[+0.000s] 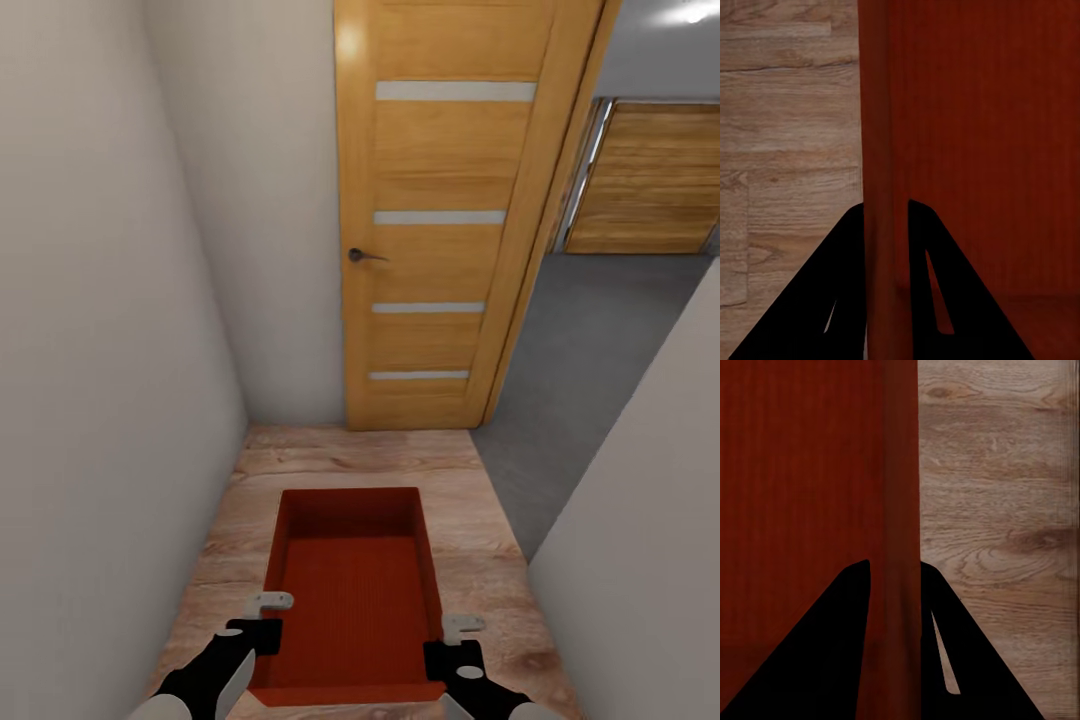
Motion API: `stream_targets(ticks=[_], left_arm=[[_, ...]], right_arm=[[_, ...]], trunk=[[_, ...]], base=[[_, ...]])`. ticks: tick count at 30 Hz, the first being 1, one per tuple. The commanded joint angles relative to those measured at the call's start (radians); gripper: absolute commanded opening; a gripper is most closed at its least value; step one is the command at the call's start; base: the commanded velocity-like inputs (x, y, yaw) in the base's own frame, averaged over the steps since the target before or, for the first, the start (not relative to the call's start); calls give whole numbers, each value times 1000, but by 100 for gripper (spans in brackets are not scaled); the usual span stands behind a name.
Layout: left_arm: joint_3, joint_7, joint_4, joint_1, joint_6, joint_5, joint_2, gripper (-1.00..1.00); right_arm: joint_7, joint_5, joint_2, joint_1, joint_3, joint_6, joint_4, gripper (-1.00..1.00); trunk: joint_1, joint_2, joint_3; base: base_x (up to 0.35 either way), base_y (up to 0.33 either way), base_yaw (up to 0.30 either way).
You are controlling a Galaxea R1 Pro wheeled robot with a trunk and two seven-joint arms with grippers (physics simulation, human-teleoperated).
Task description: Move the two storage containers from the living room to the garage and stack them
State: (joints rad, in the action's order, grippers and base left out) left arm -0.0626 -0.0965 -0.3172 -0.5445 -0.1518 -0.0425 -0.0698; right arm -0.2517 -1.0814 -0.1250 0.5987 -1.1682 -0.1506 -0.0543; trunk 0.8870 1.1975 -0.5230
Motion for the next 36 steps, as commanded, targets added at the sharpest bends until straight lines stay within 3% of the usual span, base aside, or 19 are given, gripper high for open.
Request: stream_targets(ticks=[1, 14, 20, 36], left_arm=[[4, -17, 1, 0, -8, 4, 8, -100], [6, -10, 6, 0, -9, 4, 13, -100], [6, -9, 6, 0, -9, 4, 15, -100], [4, -9, 6, 0, -9, 4, 15, -100]], right_arm=[[-3, 0, 33, 1, -1, -14, 4, -100], [-2, 0, 32, 1, -1, -14, 4, -100], [-3, 0, 32, 1, -1, -15, 4, -100], [-3, 0, 31, 1, -1, -15, 4, -100]], trunk=[[0, 1, -1], [0, 1, -1], [0, 1, -1], [0, 1, -1]], base=[[0, 0, -287], [190, 167, -264], [247, 223, -80], [248, 223, -282]])
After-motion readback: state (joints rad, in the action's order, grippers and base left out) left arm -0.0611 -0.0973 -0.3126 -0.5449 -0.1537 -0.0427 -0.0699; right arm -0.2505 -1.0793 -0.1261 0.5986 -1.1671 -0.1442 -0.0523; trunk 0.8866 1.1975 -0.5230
